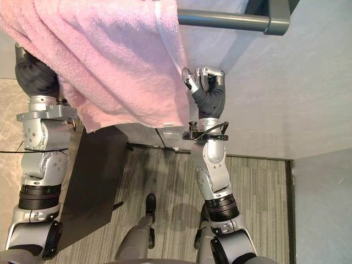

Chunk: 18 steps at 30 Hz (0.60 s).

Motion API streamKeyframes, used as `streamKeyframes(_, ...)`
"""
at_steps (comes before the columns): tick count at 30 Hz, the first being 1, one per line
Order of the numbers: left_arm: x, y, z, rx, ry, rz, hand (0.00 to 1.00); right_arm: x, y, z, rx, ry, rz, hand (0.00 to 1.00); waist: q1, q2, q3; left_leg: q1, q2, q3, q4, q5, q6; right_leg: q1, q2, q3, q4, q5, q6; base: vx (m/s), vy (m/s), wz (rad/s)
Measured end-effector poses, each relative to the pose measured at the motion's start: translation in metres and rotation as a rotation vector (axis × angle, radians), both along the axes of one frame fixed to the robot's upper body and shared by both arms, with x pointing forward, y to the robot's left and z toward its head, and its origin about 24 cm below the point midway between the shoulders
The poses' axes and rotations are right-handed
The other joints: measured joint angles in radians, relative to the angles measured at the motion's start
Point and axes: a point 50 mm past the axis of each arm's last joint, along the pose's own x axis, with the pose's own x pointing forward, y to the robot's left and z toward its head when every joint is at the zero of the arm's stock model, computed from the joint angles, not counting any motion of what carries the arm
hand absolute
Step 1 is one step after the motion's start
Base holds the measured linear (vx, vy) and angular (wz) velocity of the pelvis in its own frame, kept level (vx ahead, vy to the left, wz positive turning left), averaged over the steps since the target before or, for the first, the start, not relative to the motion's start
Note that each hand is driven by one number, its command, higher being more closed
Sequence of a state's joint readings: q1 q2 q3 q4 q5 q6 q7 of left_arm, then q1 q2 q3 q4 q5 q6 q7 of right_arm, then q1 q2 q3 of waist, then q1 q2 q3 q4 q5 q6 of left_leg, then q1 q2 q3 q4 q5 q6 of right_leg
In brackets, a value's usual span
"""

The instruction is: Organize washtable

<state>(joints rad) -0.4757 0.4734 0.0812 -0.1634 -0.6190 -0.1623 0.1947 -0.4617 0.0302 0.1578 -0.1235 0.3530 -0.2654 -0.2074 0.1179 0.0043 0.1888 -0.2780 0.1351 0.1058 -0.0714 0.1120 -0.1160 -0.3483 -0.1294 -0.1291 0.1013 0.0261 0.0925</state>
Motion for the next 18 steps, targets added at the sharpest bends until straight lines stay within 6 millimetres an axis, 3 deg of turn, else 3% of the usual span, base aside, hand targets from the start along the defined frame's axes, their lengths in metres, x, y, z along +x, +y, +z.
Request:
streamKeyframes(6,0.000,-0.002,-0.011,-0.036,0.027,-0.003,1.00,0.000,-0.003,-0.005,-0.012,0.012,-0.002,1.00,0.000,0.000,0.000,0.015,0.001,-0.001,-0.002,0.000,0.000,0.015,0.003,0.000,-0.004,0.001,-0.002,0.00,0.000,0.00)
streamKeyframes(12,-0.005,-0.010,-0.021,-0.056,0.032,-0.019,1.00,0.015,-0.036,-0.018,-0.032,0.091,-0.128,1.00,-0.005,0.000,0.000,0.042,0.000,-0.009,-0.021,0.005,-0.001,0.050,0.007,0.000,-0.040,0.015,-0.003,0.01,0.001,0.00)
streamKeyframes(18,-0.013,-0.014,-0.027,-0.045,0.027,-0.047,1.00,0.019,-0.066,-0.018,-0.073,0.104,-0.225,1.00,-0.025,-0.001,-0.001,0.066,0.001,-0.009,-0.021,0.005,-0.001,0.086,0.011,0.005,-0.072,0.031,-0.005,0.00,0.000,-0.02)
